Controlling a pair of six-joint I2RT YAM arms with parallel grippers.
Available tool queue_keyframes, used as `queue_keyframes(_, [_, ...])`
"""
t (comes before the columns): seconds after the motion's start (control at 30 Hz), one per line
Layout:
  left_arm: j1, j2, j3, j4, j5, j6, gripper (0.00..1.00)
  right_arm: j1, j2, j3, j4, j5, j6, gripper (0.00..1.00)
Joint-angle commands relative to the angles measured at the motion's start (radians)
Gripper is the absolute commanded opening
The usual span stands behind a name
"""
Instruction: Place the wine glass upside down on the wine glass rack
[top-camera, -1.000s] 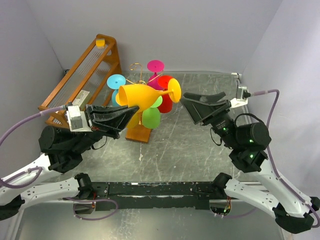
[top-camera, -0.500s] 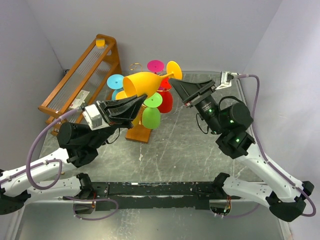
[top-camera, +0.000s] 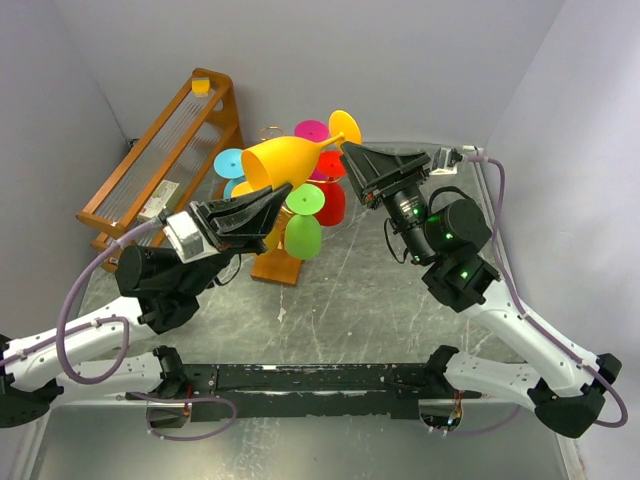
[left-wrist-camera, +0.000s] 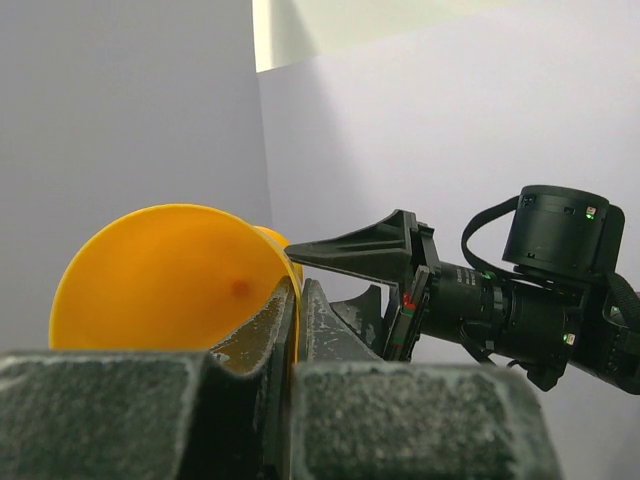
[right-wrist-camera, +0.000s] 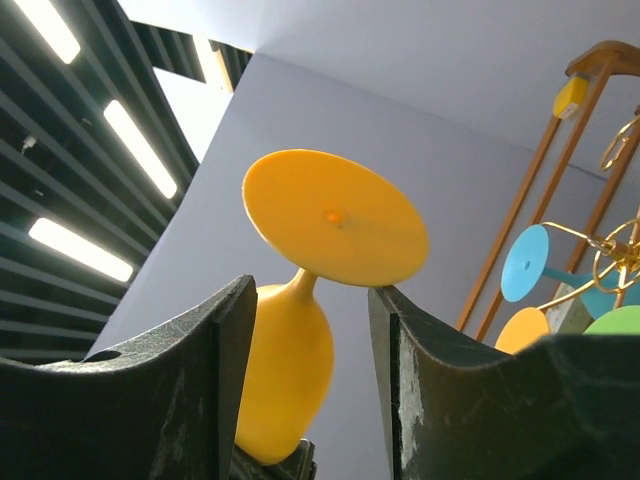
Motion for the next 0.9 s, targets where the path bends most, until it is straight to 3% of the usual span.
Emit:
queue_keyframes(0.0, [-0.006,0.011,0.000,0.051,0.026,0.010,0.07,-0.005,0.014,0.014,0.044,0.009,0.051,0.48])
queue_keyframes(0.17, [-0.006,0.028,0.013,0.034,0.030,0.008,0.07,-0.005,0.040,0.026,0.047,-0.004,0.077,0.39])
queue_keyframes(0.43, [-0.006,0.040,0.017,0.010,0.095,-0.005,0.07,-0.005,0.061,0.032,0.058,0.008,0.099,0.34])
queue_keyframes(0.8, [-0.006,0.031,0.012,-0.034,0.125,-0.022,0.07,-0.005,0.049,0.010,0.082,0.032,0.088,0.00])
queue_keyframes(0.87, [-0.006,0.027,0.008,-0.039,0.123,-0.027,0.07,-0.005,0.045,0.009,0.088,0.038,0.071,0.00])
